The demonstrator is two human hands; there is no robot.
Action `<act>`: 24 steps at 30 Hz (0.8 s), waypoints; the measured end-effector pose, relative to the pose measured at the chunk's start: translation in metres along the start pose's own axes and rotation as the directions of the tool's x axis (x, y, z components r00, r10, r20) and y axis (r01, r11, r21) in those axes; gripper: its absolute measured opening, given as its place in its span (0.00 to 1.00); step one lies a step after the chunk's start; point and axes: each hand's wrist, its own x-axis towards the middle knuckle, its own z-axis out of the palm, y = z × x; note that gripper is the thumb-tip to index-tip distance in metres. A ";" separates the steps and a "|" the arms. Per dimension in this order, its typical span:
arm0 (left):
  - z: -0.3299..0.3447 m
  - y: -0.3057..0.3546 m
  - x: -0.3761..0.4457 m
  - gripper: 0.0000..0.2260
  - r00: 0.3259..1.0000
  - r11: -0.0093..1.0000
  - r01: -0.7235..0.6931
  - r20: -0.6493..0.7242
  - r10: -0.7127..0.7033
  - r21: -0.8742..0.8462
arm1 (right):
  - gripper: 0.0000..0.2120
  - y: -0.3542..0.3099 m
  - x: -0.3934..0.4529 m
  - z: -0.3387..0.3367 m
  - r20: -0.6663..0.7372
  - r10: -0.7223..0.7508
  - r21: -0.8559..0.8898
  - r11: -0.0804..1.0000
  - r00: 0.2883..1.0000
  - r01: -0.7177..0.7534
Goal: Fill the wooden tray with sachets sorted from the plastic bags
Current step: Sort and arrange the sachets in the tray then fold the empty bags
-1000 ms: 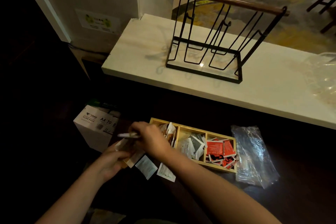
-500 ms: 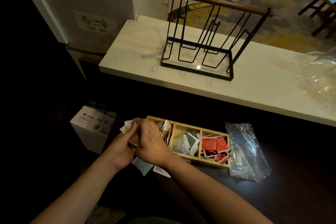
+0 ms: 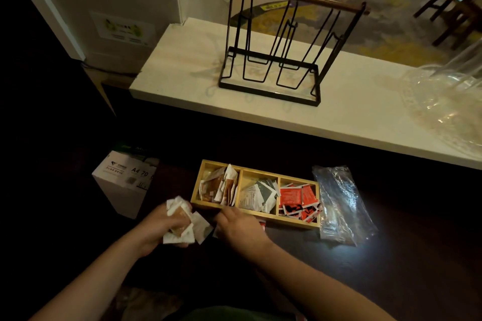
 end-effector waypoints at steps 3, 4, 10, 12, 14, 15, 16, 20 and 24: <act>-0.001 -0.019 0.005 0.12 0.997 0.982 0.047 -0.061 -0.036 0.181 | 0.22 -0.006 -0.008 0.021 0.176 0.095 -0.083 0.993 0.980 -0.081; -0.002 -0.026 0.010 0.12 0.995 0.965 0.030 -0.095 -0.005 0.260 | 0.23 -0.008 -0.008 0.026 0.181 0.110 -0.111 0.990 0.977 -0.091; 0.003 -0.035 0.021 0.11 0.983 0.919 -0.039 -0.149 0.105 0.391 | 0.13 -0.009 0.006 0.030 0.035 0.242 -0.066 0.969 0.970 -0.239; 0.002 -0.036 0.023 0.09 0.986 0.907 -0.042 -0.130 0.106 0.419 | 0.13 -0.009 0.007 0.033 0.025 0.235 -0.071 0.970 0.972 -0.232; 0.005 -0.041 0.028 0.09 0.982 0.866 -0.063 -0.126 0.144 0.496 | 0.14 -0.009 0.005 0.038 0.045 0.178 -0.126 0.977 0.983 -0.171; 0.010 -0.042 0.030 0.09 0.979 0.840 -0.070 -0.126 0.162 0.537 | 0.15 -0.010 0.004 0.038 0.053 0.162 -0.139 0.978 0.985 -0.153; 0.016 -0.046 0.033 0.09 0.975 0.816 -0.075 -0.129 0.180 0.574 | 0.15 -0.009 0.005 0.038 0.047 0.166 -0.134 0.978 0.985 -0.159; 0.037 -0.048 0.037 0.17 0.958 0.711 -0.027 -0.185 0.219 0.702 | 0.12 -0.008 0.009 0.033 0.004 0.254 0.000 0.967 0.967 -0.254; 0.041 -0.047 0.038 0.15 0.959 0.760 -0.014 -0.206 0.194 0.649 | 0.11 -0.010 0.012 0.032 0.048 0.499 0.472 0.752 0.865 -0.460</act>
